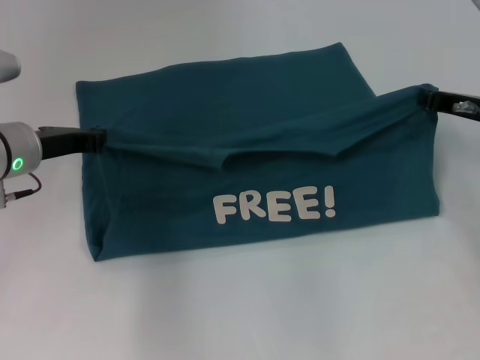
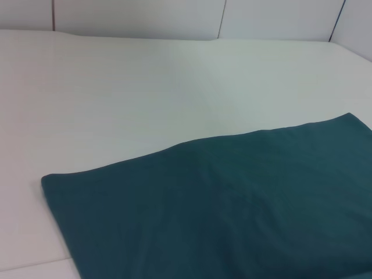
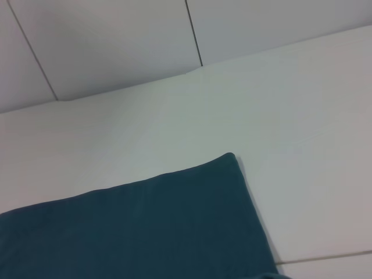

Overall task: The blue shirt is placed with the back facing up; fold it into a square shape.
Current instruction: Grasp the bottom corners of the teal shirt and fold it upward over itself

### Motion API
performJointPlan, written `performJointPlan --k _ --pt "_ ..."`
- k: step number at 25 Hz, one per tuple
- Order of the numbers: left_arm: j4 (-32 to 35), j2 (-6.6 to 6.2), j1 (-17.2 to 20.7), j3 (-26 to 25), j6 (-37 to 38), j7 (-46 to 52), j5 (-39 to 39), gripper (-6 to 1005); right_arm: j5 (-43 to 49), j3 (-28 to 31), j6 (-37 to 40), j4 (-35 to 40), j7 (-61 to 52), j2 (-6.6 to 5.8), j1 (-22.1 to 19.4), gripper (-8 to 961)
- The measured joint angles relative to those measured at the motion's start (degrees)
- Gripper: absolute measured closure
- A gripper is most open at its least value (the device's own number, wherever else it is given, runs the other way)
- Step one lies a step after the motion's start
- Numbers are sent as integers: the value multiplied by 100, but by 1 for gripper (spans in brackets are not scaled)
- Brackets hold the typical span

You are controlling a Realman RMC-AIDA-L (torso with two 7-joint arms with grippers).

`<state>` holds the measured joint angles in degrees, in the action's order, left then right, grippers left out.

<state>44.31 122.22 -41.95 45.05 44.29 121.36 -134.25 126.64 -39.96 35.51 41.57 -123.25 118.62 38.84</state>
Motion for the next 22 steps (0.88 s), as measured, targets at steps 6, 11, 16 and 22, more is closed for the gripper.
performJointPlan --k 6,11,16,22 --pt "-1 4 -3 71 -7 -7 -9 984 0 -3 -1 -53 4 0 29 888" --pt "-2 5 4 75 -56 3 -13 957 0 10 -1 -53 4 -6 29 849" --pt "-10 39 36 73 -253 10 18 923 0 13 -36 -76 -1 -3 33 810" --pt "-24 100 61 90 -444 1 -12 883 -131 -3 -87 -58 -1 -4 13 764"
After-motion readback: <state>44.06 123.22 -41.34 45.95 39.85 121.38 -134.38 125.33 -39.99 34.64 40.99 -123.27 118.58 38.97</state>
